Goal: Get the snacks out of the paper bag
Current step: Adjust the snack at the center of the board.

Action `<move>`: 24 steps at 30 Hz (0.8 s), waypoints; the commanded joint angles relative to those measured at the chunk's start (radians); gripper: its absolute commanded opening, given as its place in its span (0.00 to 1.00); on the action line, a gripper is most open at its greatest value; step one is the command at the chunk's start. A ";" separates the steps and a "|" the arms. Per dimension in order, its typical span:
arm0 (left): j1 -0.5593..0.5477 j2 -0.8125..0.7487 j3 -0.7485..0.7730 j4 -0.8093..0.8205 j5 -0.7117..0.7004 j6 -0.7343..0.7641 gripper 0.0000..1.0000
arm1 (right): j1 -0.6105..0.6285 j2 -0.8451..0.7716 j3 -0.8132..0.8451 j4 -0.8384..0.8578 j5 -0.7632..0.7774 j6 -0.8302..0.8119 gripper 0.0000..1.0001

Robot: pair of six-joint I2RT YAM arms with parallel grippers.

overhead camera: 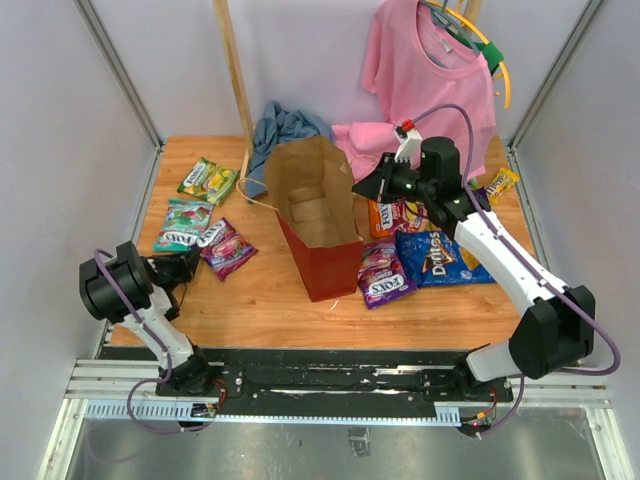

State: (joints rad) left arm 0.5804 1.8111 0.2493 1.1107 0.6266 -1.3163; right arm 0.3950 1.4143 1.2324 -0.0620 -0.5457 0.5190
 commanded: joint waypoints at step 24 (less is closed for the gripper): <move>-0.229 -0.369 -0.069 -0.387 0.111 0.510 0.15 | 0.008 0.023 -0.028 0.039 -0.013 0.038 0.01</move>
State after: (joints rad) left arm 0.3573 1.3453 0.2188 0.6281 0.6109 -0.8635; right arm 0.3965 1.4532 1.2102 -0.0273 -0.5560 0.5549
